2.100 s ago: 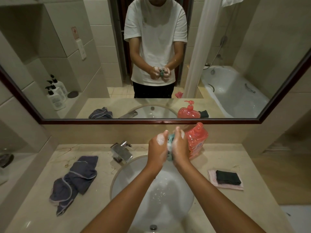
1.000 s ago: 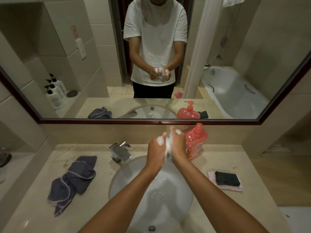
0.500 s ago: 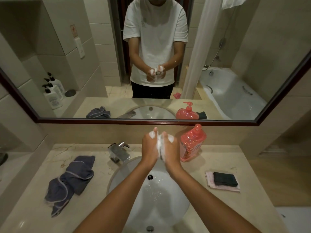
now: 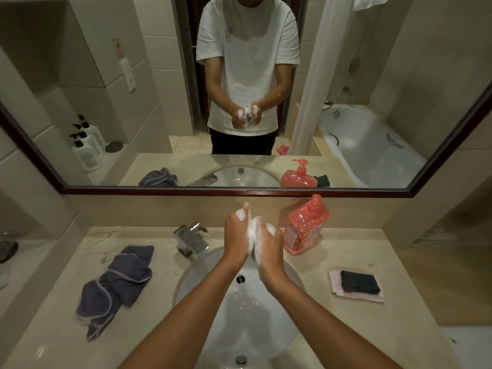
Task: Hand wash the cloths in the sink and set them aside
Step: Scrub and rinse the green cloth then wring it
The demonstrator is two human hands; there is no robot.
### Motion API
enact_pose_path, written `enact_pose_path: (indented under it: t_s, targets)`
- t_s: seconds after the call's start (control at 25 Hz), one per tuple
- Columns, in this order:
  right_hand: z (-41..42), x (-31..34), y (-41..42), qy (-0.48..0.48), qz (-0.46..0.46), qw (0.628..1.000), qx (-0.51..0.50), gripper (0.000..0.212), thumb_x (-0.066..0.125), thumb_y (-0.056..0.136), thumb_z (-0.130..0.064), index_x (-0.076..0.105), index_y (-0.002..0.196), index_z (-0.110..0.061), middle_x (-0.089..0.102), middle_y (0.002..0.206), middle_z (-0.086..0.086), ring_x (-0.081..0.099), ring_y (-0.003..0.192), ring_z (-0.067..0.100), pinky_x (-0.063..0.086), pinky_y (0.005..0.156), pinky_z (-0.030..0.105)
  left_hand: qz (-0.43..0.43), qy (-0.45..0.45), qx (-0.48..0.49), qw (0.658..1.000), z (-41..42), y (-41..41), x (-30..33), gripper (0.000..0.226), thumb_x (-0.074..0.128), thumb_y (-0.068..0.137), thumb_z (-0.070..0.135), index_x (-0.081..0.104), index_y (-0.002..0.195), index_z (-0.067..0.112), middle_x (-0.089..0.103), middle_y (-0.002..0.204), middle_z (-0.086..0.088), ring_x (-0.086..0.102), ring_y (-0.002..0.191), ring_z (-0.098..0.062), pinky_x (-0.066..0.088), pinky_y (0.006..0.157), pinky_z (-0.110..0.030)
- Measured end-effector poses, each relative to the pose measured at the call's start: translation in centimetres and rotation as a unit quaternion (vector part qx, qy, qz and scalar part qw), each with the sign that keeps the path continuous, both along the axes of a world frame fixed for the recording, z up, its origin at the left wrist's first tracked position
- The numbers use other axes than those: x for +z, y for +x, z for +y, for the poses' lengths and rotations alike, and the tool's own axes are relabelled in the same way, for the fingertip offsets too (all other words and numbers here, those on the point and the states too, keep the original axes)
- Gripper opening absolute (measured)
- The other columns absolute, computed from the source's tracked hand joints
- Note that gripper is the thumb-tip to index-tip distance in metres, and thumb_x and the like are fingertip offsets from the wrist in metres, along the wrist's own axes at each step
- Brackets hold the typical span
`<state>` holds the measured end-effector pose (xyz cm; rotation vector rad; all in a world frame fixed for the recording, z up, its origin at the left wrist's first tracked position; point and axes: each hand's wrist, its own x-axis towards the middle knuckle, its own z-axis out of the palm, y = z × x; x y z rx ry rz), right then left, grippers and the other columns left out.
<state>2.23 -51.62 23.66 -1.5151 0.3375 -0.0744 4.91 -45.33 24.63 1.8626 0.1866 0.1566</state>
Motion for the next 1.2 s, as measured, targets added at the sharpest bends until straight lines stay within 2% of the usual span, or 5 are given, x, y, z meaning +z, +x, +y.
enact_pose_path:
  t_s: [0.28,0.44,0.72,1.04,1.2]
  targets:
    - [-2.0,1.0,3.4,0.106,0.054,0.989,-0.089,0.037,0.051,0.100,-0.017,0.051,0.063,-0.017,0.050,0.056,-0.001,0.051,0.054,0.013,0.040,0.051,0.023,0.019,-0.046,-0.037,0.998,-2.0,-1.0,0.1,0.053,0.045,0.107,0.027,0.041,0.054,0.024,0.036,0.044,0.003,0.041,0.046,-0.001,0.033,0.050,-0.026]
    - [-0.3,-0.4,0.0,0.052,0.023,0.998,-0.027,0.037,0.050,0.083,-0.036,0.049,0.047,-0.027,0.044,0.048,-0.012,0.045,0.051,0.007,0.037,0.054,0.028,0.016,-0.041,0.003,0.999,-0.9,-0.4,-0.1,0.052,0.041,0.109,0.028,0.029,0.059,0.021,0.030,0.042,0.014,0.028,0.040,-0.003,0.024,0.046,-0.023]
    - [-3.3,2.3,4.2,-0.003,0.060,0.992,-0.110,0.041,0.051,0.099,-0.017,0.043,0.059,-0.016,0.044,0.049,-0.007,0.042,0.052,0.014,0.034,0.050,0.027,0.030,-0.092,-0.060,0.994,-2.7,-1.9,-0.1,0.051,0.044,0.108,0.032,0.041,0.058,0.020,0.045,0.045,0.011,0.045,0.047,-0.005,0.040,0.051,-0.024]
    - [-2.8,3.1,2.7,0.050,0.076,0.990,0.111,0.037,0.045,0.103,-0.043,0.064,0.084,-0.018,0.069,0.077,0.003,0.067,0.071,0.018,0.057,0.076,0.038,-0.045,0.042,0.040,0.997,-0.5,-0.4,-0.6,0.043,0.037,0.107,0.041,0.052,0.070,0.025,0.057,0.061,0.009,0.058,0.057,-0.006,0.044,0.057,-0.025]
    - [-1.9,2.5,1.8,0.179,0.125,0.969,0.112,0.030,0.045,0.106,-0.031,0.064,0.089,-0.015,0.076,0.075,0.001,0.073,0.067,0.013,0.061,0.059,0.031,-0.004,0.066,0.067,0.996,0.3,0.5,-1.4,0.044,0.028,0.108,0.044,0.056,0.085,0.019,0.064,0.079,-0.004,0.063,0.080,-0.027,0.049,0.077,-0.039]
